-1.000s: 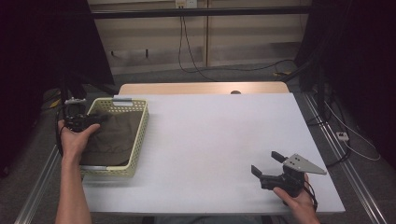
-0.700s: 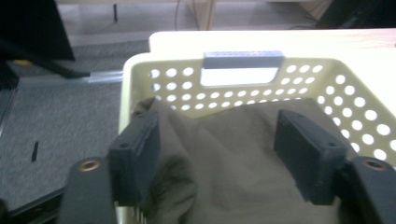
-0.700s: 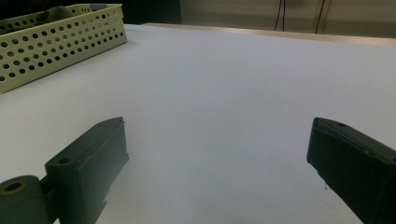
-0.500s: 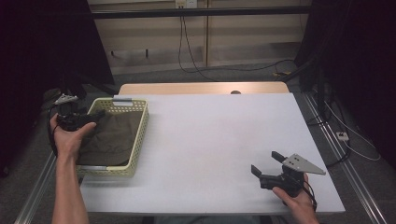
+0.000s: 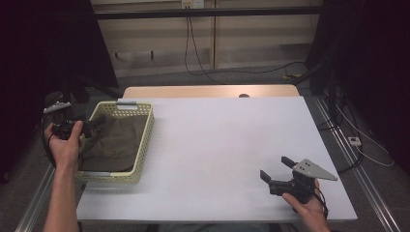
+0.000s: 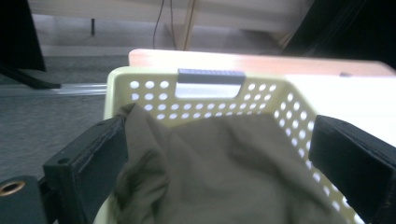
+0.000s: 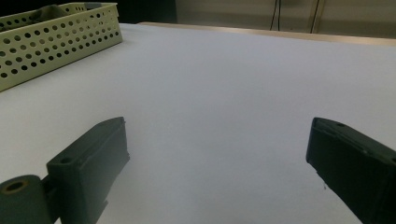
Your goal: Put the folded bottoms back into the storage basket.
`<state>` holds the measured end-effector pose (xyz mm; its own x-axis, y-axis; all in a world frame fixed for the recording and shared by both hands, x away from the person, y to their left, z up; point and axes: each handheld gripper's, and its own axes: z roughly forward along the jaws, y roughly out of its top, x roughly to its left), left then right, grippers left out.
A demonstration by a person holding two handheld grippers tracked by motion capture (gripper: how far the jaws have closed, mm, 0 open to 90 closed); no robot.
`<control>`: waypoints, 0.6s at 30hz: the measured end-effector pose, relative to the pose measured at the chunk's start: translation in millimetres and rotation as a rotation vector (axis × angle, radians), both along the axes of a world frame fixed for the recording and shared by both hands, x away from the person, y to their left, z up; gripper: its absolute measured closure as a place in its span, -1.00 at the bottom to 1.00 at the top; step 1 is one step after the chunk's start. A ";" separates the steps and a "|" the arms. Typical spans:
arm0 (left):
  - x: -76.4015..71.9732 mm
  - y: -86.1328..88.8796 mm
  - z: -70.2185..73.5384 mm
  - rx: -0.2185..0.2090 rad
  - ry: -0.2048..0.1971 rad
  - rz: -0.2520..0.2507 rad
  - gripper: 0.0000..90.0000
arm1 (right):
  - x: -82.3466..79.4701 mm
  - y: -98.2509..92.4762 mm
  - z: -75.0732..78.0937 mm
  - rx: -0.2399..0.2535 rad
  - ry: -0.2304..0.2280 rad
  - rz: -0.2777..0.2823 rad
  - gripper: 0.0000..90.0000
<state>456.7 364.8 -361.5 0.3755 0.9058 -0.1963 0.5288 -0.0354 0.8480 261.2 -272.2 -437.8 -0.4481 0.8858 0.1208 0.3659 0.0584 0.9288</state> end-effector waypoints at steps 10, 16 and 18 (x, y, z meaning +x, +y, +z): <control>-26.8 -0.1 7.2 -0.002 -0.053 -0.081 -0.91 | 0.9 0.5 -0.3 -0.006 0.002 -0.005 -0.88; -36.9 -5.8 9.0 0.052 -0.057 -0.100 -0.91 | 1.7 1.4 -0.6 -0.004 0.003 0.000 -0.88; -39.9 -8.5 12.0 0.061 -0.055 -0.105 -0.91 | 1.9 1.4 -0.8 -0.004 0.003 0.000 -0.88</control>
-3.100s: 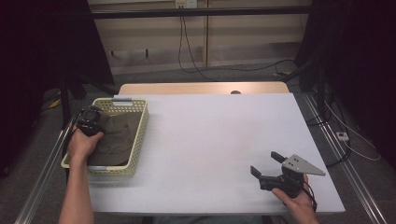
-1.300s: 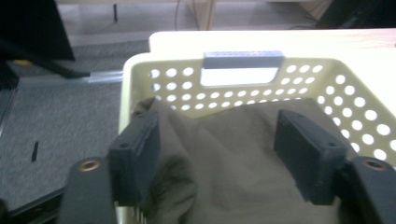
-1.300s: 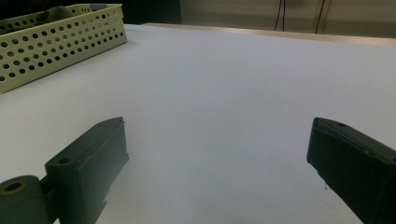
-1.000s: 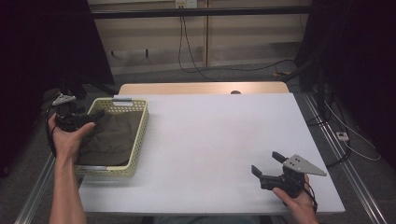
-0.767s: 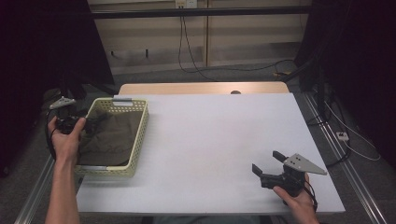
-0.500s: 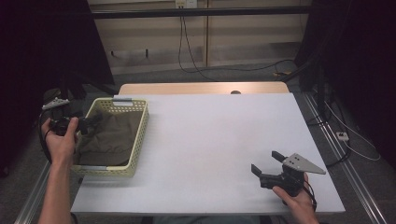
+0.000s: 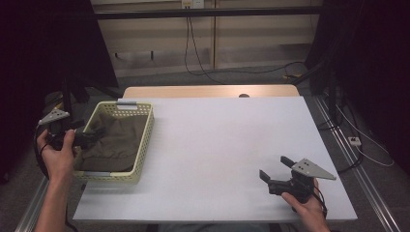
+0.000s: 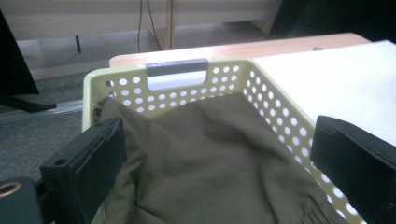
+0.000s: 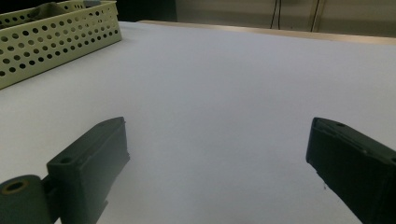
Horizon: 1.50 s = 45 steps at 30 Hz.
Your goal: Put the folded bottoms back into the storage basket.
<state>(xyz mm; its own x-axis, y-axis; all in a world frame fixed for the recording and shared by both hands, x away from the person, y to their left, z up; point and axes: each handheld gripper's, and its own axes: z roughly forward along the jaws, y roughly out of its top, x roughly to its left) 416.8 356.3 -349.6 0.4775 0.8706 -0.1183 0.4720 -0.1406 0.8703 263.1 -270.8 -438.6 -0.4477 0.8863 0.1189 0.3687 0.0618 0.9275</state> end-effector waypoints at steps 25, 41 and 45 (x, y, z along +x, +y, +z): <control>-56.9 -31.5 21.2 0.043 -0.154 -0.030 -0.91 | 1.7 1.6 0.1 0.002 -0.001 0.012 -0.88; -80.5 -57.8 19.5 0.034 -0.186 -0.099 -0.91 | 4.7 4.4 -0.3 -0.002 0.001 0.028 -0.88; -81.1 -68.4 17.1 0.054 -0.172 -0.136 -0.91 | 4.7 4.1 -0.2 -0.001 0.001 0.028 -0.88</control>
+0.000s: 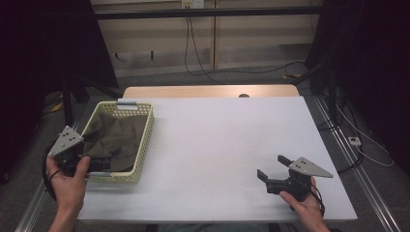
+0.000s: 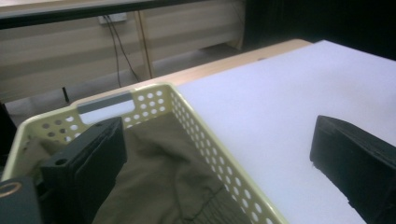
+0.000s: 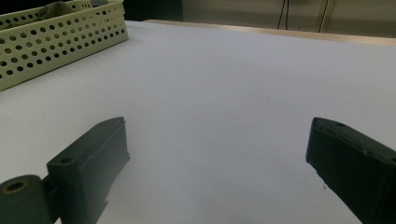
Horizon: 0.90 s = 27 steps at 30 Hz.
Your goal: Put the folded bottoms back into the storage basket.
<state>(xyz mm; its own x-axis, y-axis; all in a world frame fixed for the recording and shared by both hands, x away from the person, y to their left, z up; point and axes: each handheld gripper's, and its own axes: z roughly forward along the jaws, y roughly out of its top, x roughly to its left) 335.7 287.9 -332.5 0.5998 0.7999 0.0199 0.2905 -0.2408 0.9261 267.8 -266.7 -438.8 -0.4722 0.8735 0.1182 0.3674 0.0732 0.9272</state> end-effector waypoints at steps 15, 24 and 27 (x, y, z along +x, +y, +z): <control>-0.2 -34.8 -3.1 0.006 0.040 -0.116 -0.91 | -0.6 0.6 0.3 -0.002 -0.003 0.008 -0.88; 2.5 -58.9 -10.6 0.017 0.053 -0.116 -0.90 | -1.4 1.5 0.8 -0.008 -0.005 0.013 -0.88; 4.4 -66.1 -9.6 0.020 0.056 -0.137 -0.90 | -1.7 1.9 0.9 -0.005 -0.004 0.015 -0.88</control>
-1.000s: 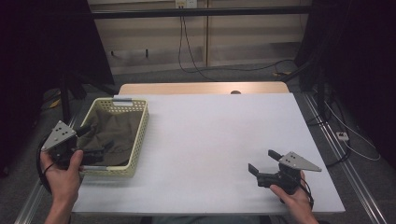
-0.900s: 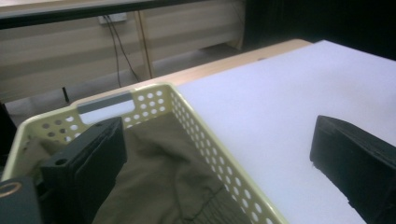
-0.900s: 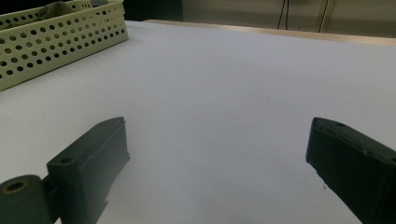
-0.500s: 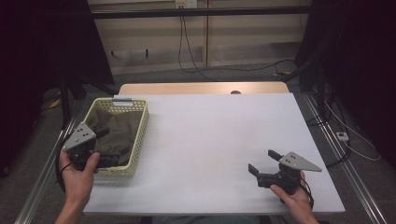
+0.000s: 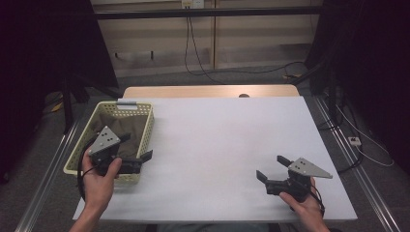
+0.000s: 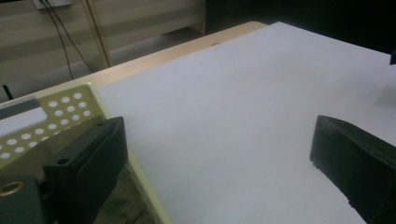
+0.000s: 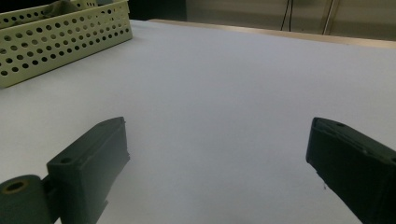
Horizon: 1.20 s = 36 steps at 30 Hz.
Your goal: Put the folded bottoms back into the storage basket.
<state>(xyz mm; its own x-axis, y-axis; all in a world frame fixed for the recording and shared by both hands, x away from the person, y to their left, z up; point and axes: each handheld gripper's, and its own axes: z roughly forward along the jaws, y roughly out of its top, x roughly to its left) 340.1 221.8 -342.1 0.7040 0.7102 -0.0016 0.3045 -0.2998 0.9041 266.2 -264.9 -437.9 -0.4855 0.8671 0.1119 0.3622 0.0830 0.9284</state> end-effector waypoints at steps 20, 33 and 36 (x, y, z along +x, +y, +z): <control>2.0 -48.2 -13.8 0.026 0.047 -0.112 -0.90 | -0.2 0.0 -0.1 0.000 -0.001 0.004 -0.88; 2.9 -72.2 -42.6 0.052 0.084 -0.148 -0.91 | -0.3 -0.6 -0.2 0.000 0.000 0.004 -0.88; 3.1 -74.0 -51.0 0.046 0.104 -0.146 -0.89 | -0.5 -0.2 -0.3 0.001 0.001 0.004 -0.88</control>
